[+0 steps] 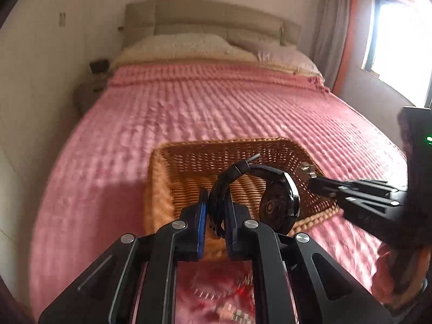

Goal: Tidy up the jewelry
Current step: 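Carry the watch and star clip into the wicker basket and release both, then grasp the cream coil hair tie with the right tool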

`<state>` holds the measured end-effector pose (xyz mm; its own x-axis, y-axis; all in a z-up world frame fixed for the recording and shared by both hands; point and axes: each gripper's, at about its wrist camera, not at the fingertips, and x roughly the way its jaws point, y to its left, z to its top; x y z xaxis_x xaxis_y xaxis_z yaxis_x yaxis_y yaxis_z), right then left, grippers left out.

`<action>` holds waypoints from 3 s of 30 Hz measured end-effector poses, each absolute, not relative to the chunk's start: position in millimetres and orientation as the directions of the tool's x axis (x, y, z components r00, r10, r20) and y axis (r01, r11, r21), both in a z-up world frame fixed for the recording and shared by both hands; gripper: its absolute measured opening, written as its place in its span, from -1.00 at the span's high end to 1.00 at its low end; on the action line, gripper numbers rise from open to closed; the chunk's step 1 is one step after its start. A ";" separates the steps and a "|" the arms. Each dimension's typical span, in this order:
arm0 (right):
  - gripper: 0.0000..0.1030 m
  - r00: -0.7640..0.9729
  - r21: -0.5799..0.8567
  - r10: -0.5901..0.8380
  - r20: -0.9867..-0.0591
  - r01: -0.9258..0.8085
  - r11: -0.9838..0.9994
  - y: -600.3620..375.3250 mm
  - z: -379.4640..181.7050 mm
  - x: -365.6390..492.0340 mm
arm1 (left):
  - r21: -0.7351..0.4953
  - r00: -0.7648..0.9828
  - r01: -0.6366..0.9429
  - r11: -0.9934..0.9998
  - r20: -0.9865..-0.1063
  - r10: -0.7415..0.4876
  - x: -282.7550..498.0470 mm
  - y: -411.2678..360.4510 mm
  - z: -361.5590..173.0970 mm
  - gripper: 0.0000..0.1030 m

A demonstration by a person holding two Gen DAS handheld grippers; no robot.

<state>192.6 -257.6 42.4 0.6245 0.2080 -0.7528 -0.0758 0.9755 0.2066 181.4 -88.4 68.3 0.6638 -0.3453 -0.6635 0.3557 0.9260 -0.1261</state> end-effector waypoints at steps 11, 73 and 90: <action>0.91 0.513 0.188 0.160 -0.843 0.002 0.982 -259.7 -13.7 244.9 | -0.150 0.581 0.282 0.948 -0.759 -0.293 241.8 -104.0 9.5 0.72; 0.78 0.595 0.116 0.109 -0.796 -0.026 0.993 -244.1 -48.0 26.8 | -0.139 0.524 0.252 0.958 -0.812 -0.256 88.0 -79.9 -44.4 0.45; 0.76 0.597 0.126 0.128 -0.792 -0.045 0.991 -245.0 -48.3 22.7 | -0.169 0.486 0.381 0.909 -0.800 -0.352 71.0 -42.7 -42.8 0.81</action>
